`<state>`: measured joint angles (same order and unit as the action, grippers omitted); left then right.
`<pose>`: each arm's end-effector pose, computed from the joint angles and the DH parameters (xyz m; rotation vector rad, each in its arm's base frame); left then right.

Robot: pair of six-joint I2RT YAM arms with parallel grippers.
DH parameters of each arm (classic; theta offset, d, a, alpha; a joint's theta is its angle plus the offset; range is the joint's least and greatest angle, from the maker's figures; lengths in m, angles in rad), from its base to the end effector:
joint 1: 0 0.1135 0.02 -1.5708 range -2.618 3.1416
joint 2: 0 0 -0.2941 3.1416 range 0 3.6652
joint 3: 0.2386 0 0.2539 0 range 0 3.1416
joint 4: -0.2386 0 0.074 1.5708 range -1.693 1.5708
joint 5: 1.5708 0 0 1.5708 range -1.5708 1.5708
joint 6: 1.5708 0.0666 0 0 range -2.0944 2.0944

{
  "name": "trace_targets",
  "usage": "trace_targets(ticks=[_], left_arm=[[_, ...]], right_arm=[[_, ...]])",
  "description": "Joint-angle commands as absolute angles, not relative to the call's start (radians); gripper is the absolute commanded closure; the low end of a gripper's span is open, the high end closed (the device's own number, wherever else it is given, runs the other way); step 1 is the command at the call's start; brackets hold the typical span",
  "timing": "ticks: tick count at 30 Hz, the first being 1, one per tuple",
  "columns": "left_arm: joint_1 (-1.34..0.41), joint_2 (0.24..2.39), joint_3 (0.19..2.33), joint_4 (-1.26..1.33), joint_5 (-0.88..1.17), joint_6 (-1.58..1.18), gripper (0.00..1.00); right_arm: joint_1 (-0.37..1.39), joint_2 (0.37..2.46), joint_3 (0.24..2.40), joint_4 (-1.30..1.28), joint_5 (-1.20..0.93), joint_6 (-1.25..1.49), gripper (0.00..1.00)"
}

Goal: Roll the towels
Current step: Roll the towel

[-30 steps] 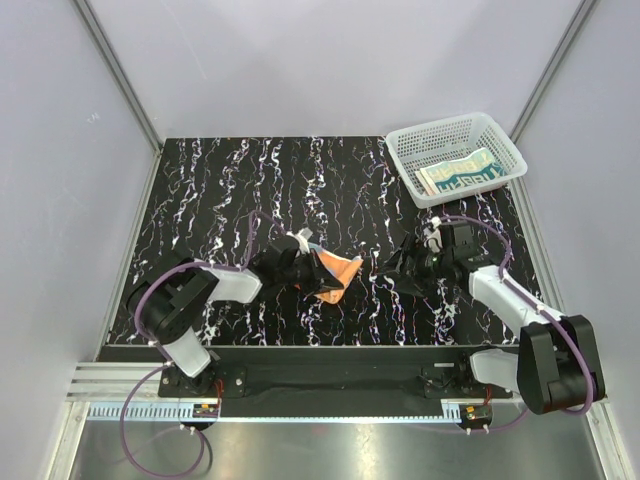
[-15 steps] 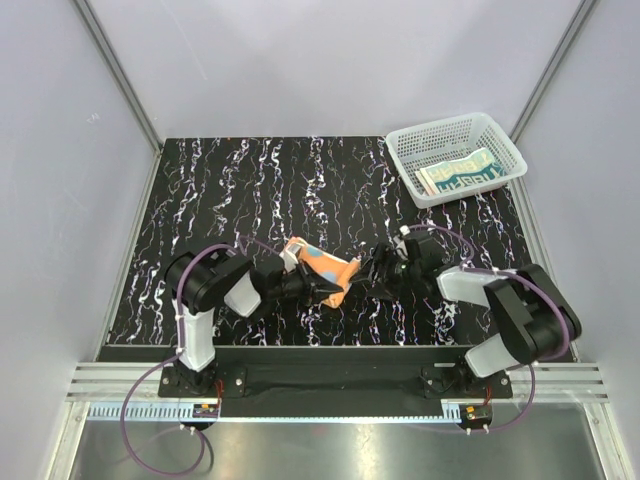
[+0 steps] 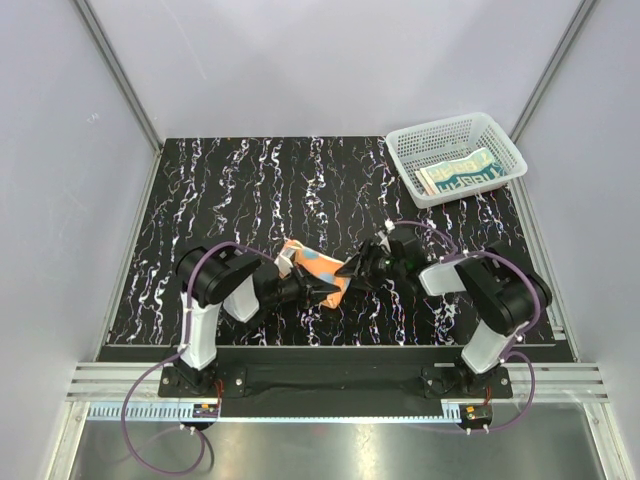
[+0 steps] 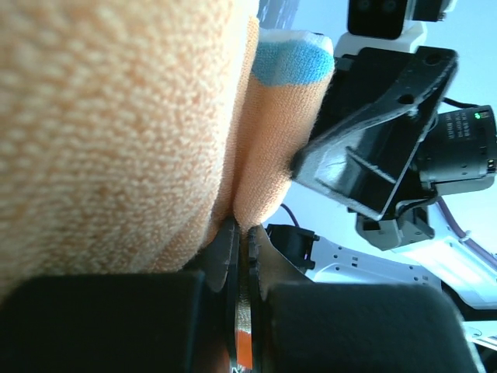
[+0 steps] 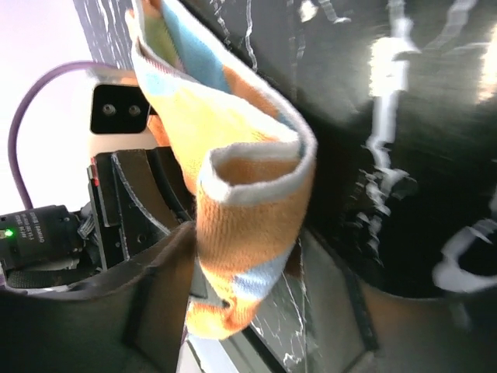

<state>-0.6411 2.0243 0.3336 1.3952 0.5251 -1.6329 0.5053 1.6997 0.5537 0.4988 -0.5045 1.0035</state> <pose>0.2243 -0.2091 0.0874 -0.7095 2.2989 -1.8529 0.2642 0.1829 0.1253 0.3025 2.4768 1.3084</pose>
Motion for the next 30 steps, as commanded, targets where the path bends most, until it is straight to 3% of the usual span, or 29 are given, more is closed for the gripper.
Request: trace_targets(ticks=[1,5,8,10,12,14,18,21,23,25,30], left_arm=[[-0.634,2.103,0.302,1.621,0.468,-1.721,1.00],[-0.634,2.108,0.314,1.599,0.476,-1.712,1.00],[-0.634,2.053,0.305,1.520,0.474,-1.672,0.98],[-0.634,2.008,0.302,1.397,0.476,-1.617,0.93],[-0.634,1.918,0.304,1.268,0.476,-1.562,0.80],[-0.634,1.803,0.330,1.010,0.466,-1.442,0.69],[-0.650,1.583,0.466,0.411,0.306,-1.168,0.57],[-0.701,1.453,0.627,-0.049,0.099,-0.973,0.53],[-0.766,1.390,0.725,-0.157,0.004,-0.873,0.51],[-0.840,1.373,0.797,-0.302,-0.223,-0.783,0.48],[-1.075,1.468,0.974,-0.455,-0.527,-0.697,0.47]], right_arm=[[0.558,1.772,0.564,0.543,-0.431,1.015,0.40],[0.597,1.834,0.594,0.593,-0.436,1.031,0.71],[0.600,1.835,0.598,0.589,-0.436,1.037,0.81],[0.601,1.821,0.609,0.539,-0.420,1.011,0.84],[0.601,1.786,0.637,0.425,-0.393,0.971,0.87],[0.601,1.749,0.678,0.281,-0.359,0.922,0.87],[0.601,1.700,0.773,0.011,-0.301,0.833,0.90],[0.601,1.668,0.843,-0.185,-0.241,0.772,0.91],[0.603,1.660,0.894,-0.303,-0.194,0.729,0.92],[0.603,1.663,0.932,-0.359,-0.178,0.707,0.93],[0.606,1.700,0.988,-0.471,-0.176,0.673,0.95]])
